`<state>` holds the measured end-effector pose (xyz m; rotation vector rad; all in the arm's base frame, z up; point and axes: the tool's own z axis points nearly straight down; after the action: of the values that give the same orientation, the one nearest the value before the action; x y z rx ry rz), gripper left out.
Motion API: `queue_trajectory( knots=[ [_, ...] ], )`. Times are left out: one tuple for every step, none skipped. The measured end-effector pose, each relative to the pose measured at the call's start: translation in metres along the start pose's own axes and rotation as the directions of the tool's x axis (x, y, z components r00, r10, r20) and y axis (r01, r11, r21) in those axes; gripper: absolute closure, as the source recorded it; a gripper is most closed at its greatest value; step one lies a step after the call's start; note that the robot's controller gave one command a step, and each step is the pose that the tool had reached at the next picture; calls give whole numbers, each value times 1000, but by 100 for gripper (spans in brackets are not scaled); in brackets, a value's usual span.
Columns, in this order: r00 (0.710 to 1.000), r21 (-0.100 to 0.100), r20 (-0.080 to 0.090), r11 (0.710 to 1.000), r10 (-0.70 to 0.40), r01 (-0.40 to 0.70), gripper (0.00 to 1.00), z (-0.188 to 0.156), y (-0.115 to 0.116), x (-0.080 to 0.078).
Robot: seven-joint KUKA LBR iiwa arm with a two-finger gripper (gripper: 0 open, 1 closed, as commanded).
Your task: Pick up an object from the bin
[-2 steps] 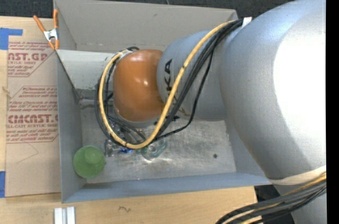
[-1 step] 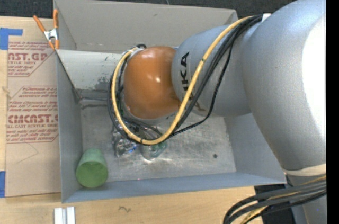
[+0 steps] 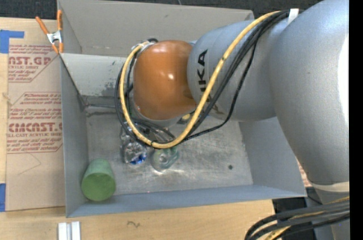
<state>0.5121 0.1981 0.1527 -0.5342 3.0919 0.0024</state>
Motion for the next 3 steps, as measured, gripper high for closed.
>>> queue_trajectory(
  knots=[
    [964,2,-8,964,266,-266,100,52,-7,20],
    [982,0,5,982,189,-189,100,-64,-11,29],
    [831,6,-7,831,557,-557,100,20,4,18]
  ],
)
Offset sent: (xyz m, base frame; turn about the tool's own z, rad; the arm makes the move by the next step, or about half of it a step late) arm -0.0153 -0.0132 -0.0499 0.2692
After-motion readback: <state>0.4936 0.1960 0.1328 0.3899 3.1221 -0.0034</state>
